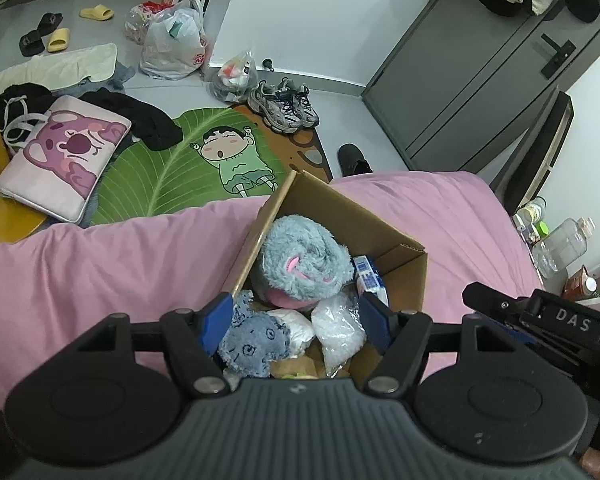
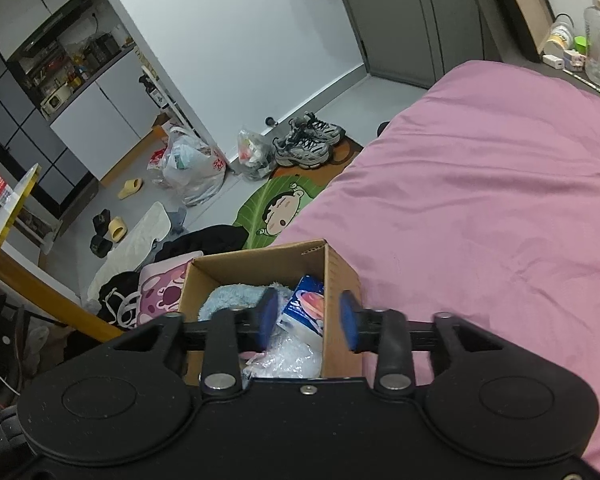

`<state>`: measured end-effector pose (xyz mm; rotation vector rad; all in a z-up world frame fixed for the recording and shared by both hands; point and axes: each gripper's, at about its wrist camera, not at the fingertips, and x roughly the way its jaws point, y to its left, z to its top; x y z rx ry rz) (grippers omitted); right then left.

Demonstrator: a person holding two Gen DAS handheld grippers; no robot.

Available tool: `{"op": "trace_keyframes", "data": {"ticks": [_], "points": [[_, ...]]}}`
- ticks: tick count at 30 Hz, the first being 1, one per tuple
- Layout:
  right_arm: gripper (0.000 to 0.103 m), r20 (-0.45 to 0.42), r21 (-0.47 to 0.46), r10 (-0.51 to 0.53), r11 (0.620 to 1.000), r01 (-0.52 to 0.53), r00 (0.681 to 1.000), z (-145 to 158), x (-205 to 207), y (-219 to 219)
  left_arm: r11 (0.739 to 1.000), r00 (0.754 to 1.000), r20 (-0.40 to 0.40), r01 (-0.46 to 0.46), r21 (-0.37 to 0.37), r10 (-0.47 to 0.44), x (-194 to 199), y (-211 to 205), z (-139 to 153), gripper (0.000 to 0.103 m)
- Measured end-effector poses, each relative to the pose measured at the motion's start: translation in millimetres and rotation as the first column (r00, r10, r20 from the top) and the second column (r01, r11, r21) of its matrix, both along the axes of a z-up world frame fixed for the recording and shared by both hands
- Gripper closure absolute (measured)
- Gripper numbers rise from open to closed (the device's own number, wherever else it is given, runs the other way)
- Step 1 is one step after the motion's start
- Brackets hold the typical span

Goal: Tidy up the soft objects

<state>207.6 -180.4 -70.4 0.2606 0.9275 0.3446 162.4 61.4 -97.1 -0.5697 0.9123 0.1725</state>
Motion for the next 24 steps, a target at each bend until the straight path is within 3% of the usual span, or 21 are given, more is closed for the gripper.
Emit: {"op": "trace_keyframes", "data": {"ticks": [3, 10, 15, 21, 24], "points": [[0.055, -0.001, 0.005, 0.0, 1.0, 0.0, 1.0, 2.6, -6.6, -4.6, 1.0, 1.0, 0.0, 0.002, 0.025, -0.002, -4.1, -5.0, 6.8, 0.024], [0.036, 0.008, 0.01, -0.007, 1.0, 0.007, 1.0, 11.6, -22.4, -16.1, 0.997, 1.0, 0.008, 0.026, 0.078, -0.027, -15.4, -16.3, 24.1, 0.015], [0.021, 0.02, 0.018, -0.015, 1.0, 0.015, 1.0, 20.0, -34.3, -26.0, 0.992, 0.998, 0.021, 0.053, 0.116, -0.056, -24.1, -25.5, 36.9, 0.012], [0.016, 0.026, 0.021, -0.003, 1.0, 0.003, 1.0, 28.0, -47.8, -35.7, 0.983, 0.995, 0.04, 0.079, 0.167, -0.087, -36.8, -37.9, 52.8, 0.006], [0.008, 0.035, 0.015, 0.0, 1.0, -0.001, 0.999, 33.9, -57.0, -40.1, 0.978, 0.992, 0.047, 0.108, 0.179, -0.118, -41.6, -42.6, 59.1, 0.005]]}}
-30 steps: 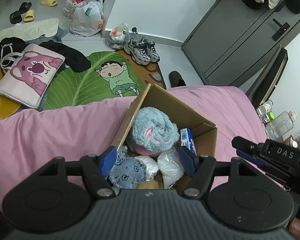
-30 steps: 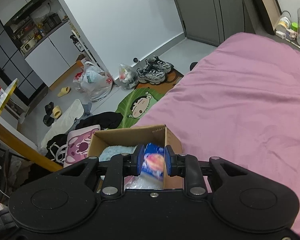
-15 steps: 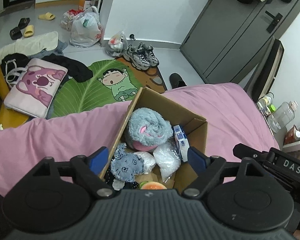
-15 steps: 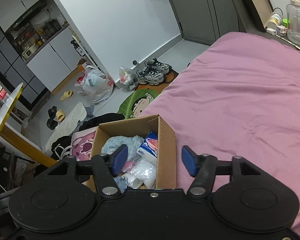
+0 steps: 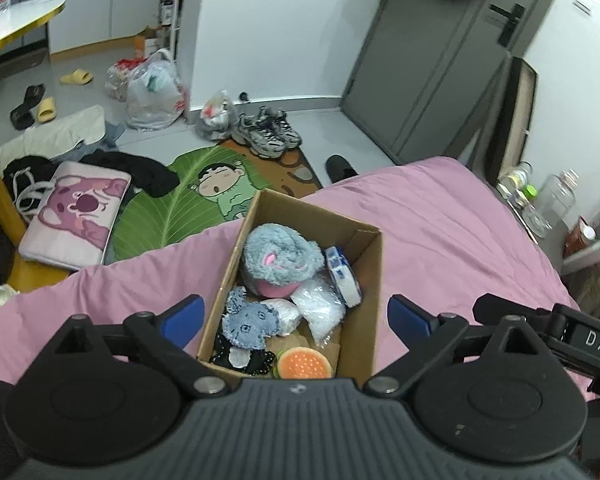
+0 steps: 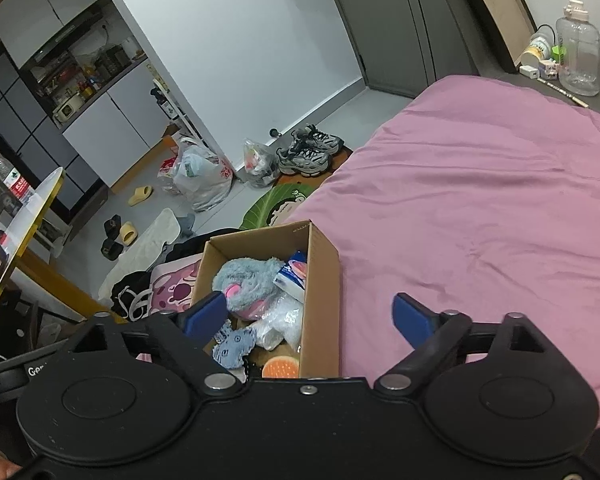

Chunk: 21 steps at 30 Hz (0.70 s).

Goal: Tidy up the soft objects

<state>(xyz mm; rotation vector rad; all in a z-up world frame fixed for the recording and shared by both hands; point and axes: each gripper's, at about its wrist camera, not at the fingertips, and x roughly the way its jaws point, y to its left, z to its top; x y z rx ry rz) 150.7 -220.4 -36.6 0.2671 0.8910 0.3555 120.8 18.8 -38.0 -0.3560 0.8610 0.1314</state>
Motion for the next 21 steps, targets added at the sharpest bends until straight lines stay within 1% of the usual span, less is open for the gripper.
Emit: {"op": "trace_keyframes", "data": {"ticks": [4, 5, 9, 18, 21], "points": [[0.004, 0.012, -0.008, -0.004, 1.0, 0.004, 1.0, 8.1, -10.7, -5.4, 1.0, 1.0, 0.011, -0.002, 0.009, 0.001, -10.6, -1.5, 8.5, 0.005], [0.0, 0.012, -0.008, -0.004, 1.0, 0.004, 1.0, 9.0, -13.2, -6.5, 1.0, 1.0, 0.014, 0.0, 0.012, -0.001, -12.9, -1.8, 10.7, 0.005], [0.0, 0.026, 0.004, 0.004, 1.0, -0.004, 1.0, 15.8, -25.1, -10.0, 0.999, 1.0, 0.028, 0.011, 0.037, -0.012, -25.3, -3.5, 21.2, 0.001], [0.0, 0.078, -0.012, 0.039, 0.999, -0.039, 0.996, 43.1, -57.0, -4.5, 0.998, 0.997, 0.06, 0.045, 0.05, -0.048, -56.1, -2.4, 46.0, 0.001], [0.0, 0.093, -0.013, 0.037, 0.999, -0.036, 0.995, 50.8, -65.9, -6.6, 0.994, 0.994, 0.066, 0.077, 0.081, -0.083, -67.3, -6.5, 55.1, 0.0]]}}
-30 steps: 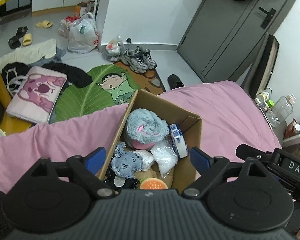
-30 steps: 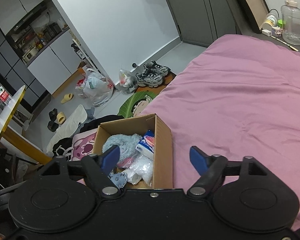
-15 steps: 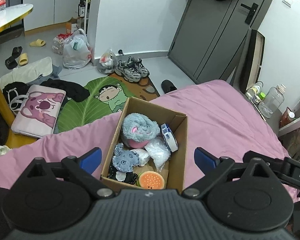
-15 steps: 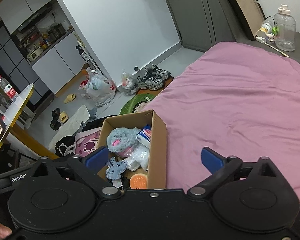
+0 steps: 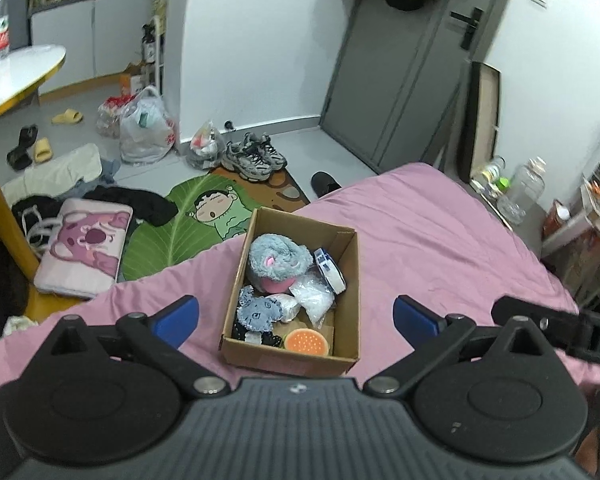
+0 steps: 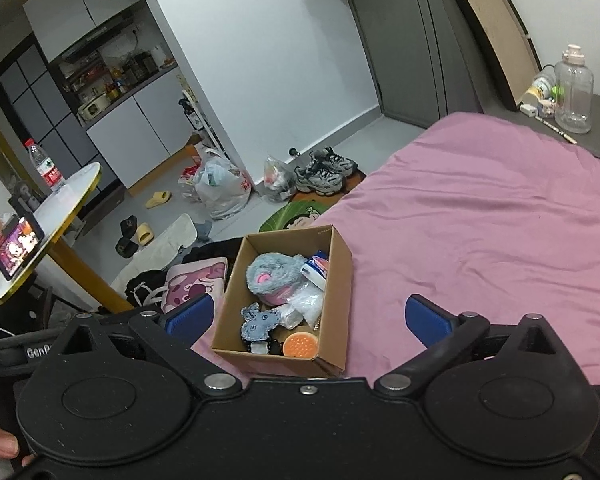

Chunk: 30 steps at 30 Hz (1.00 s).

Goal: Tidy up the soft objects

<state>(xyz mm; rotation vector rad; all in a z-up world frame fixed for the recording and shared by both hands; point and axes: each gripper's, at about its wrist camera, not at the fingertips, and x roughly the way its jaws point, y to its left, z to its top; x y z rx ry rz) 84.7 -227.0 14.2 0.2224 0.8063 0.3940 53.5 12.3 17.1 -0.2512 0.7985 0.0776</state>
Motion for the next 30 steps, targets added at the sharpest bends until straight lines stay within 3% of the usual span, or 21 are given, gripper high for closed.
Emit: {"op": "trace_keyframes", "data": {"ticks": [18, 30], "points": [[0.0, 0.063, -0.039, 0.029, 0.999, -0.026, 0.998, 40.5, -53.1, 1.3, 0.999, 0.996, 0.081, 0.032, 0.012, -0.033, -59.1, -2.3, 40.4, 0.0], [0.0, 0.057, -0.031, 0.02, 0.999, -0.019, 0.998, 47.1, -79.6, -10.6, 0.999, 0.994, 0.098, 0.038, 0.019, -0.039, -89.4, -0.7, 52.0, 0.0]]}}
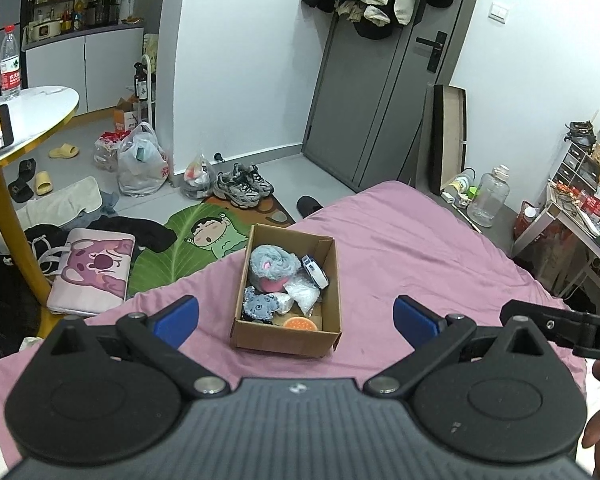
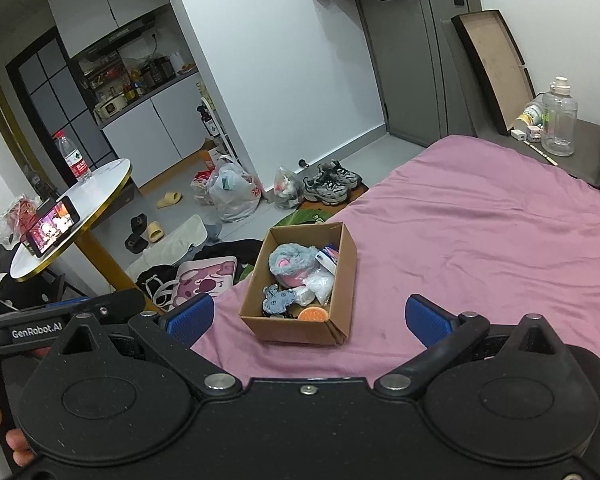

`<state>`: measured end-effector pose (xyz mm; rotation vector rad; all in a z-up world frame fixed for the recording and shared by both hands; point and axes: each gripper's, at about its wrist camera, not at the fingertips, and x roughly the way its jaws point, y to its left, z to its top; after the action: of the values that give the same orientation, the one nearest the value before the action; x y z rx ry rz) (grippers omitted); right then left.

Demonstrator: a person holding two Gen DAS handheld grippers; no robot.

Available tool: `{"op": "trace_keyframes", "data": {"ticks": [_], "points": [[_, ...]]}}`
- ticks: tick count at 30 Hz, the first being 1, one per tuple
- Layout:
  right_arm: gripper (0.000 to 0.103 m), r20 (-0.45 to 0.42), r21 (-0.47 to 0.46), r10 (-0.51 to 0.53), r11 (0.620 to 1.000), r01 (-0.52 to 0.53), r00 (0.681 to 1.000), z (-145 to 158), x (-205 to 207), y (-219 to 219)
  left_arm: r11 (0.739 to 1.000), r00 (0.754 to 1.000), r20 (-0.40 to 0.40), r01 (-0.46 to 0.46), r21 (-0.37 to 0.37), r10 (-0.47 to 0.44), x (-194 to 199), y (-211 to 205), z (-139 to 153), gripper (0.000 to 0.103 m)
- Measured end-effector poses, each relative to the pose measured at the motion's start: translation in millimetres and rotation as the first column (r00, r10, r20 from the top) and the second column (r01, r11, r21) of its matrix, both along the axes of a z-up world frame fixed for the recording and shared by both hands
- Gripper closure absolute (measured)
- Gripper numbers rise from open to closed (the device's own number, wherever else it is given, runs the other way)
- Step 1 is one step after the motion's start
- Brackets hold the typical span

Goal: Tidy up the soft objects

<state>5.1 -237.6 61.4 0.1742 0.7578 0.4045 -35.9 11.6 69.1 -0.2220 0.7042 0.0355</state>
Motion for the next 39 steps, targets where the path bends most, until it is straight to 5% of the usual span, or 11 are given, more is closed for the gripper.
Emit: {"op": "trace_keyframes", "data": {"ticks": [18, 39], "points": [[0.0, 0.011, -0.023, 0.023, 0.999, -0.022, 1.0, -2.9, -26.7, -4.8, 1.0, 1.0, 0.016, -0.007, 0.031, 0.006, -36.7, 5.4, -0.3, 0.0], [0.0, -0.048, -0.012, 0.01, 1.0, -0.011, 0.999, -24.6, -25.2, -14.6, 0.999, 1.0, -0.024, 0.015, 0.05, -0.013, -33.5, -5.9, -19.7, 0.0]]}}
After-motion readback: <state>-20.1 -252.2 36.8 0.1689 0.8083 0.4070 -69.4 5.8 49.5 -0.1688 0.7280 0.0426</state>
